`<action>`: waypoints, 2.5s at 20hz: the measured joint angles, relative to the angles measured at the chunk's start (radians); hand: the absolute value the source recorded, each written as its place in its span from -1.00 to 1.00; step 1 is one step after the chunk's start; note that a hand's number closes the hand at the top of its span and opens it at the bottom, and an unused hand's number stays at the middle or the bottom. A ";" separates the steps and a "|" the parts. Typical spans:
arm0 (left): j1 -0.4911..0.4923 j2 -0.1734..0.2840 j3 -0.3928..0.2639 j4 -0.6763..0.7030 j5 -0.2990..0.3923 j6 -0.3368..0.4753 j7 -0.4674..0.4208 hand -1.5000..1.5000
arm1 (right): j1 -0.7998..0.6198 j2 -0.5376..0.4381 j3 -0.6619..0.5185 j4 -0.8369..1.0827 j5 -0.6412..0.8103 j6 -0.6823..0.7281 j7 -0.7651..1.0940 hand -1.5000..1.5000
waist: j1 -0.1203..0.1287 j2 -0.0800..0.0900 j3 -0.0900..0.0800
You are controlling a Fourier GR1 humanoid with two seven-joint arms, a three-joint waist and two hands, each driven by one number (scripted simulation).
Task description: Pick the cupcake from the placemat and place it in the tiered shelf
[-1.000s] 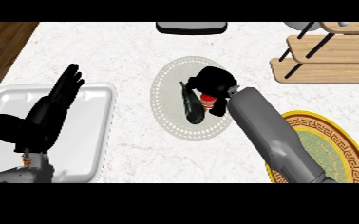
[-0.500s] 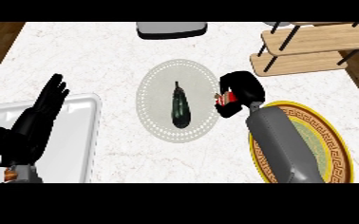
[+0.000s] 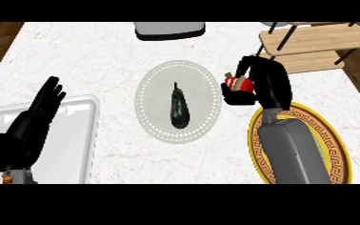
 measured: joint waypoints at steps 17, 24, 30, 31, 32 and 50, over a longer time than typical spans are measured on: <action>-0.108 -0.002 -0.015 0.072 0.005 -0.051 -0.022 0.00 | -0.154 -0.033 -0.099 -0.665 -0.014 0.391 0.479 1.00 | 0.100 0.038 0.002; -0.122 -0.013 -0.031 0.064 0.000 -0.056 -0.011 0.00 | -0.290 -0.014 -0.287 -0.580 -0.260 0.225 0.471 1.00 | 0.126 0.044 0.006; -0.111 -0.025 -0.044 0.052 -0.015 -0.049 -0.014 0.00 | -0.397 0.005 -0.422 -0.449 -0.474 0.076 0.423 1.00 | 0.124 0.044 0.004; -0.109 -0.022 -0.040 0.051 -0.016 -0.048 -0.014 0.00 | -0.377 -0.052 -0.397 -0.434 -0.419 0.117 0.407 1.00 | 0.116 0.047 -0.001; -0.110 -0.022 -0.037 0.050 -0.016 -0.046 -0.014 0.00 | -0.359 -0.111 -0.369 -0.419 -0.362 0.158 0.389 1.00 | 0.109 0.050 -0.004; -0.133 -0.042 -0.051 0.052 -0.033 -0.037 0.003 0.00 | -0.535 -0.518 -0.227 0.160 -0.042 0.088 -0.073 1.00 | 0.125 0.047 0.002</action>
